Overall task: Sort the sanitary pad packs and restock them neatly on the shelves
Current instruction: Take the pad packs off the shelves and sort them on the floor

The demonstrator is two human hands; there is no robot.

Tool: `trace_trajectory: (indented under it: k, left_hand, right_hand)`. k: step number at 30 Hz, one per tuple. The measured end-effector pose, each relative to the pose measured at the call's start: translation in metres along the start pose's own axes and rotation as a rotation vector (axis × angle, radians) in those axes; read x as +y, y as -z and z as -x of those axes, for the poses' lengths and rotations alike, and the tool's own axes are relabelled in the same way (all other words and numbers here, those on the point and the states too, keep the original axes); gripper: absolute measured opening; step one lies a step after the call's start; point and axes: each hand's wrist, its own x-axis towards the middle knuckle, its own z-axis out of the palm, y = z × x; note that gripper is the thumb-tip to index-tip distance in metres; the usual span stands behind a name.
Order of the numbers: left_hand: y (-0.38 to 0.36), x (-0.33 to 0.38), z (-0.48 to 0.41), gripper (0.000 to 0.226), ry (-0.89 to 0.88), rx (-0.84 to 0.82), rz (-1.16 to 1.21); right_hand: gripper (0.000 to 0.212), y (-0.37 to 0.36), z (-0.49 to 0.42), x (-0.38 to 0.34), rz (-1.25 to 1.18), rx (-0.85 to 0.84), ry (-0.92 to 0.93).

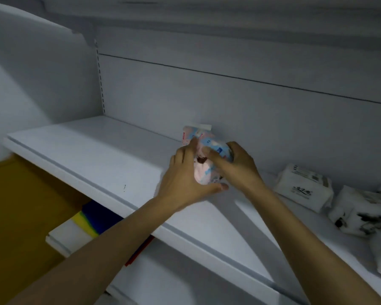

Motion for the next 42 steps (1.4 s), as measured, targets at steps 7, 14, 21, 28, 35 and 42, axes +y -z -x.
trace_trajectory:
  k: [7,14,21,28,35,42]
  left_hand:
    - [0.120,0.001,0.078,0.067,0.182,0.050,0.343]
    - [0.232,-0.033,0.214,0.092,0.352,-0.109,0.119]
    - [0.221,-0.082,0.365,0.037,0.860,0.393,0.248]
    - [0.147,-0.185,0.510,0.025,1.114,0.182,0.043]
    - [0.012,-0.293,0.633,0.033,1.477,0.237,0.155]
    - [-0.124,-0.404,0.758,0.039,1.905,0.237,0.434]
  right_hand:
    - [0.048,-0.049,0.074,-0.071,-0.424,0.040,0.209]
    - [0.047,-0.153,0.161,-0.104,-0.173,-0.483,0.348]
    - [0.076,-0.281,0.264,-0.074,-0.452,-0.614,-0.214]
    - [0.057,-0.388,0.375,0.076,-0.153,-1.003,-0.517]
    - [0.030,-0.480,0.463,0.259,-0.051,-1.051,-0.840]
    - [0.031,-0.578,0.532,0.430,0.264,-1.199,-0.973]
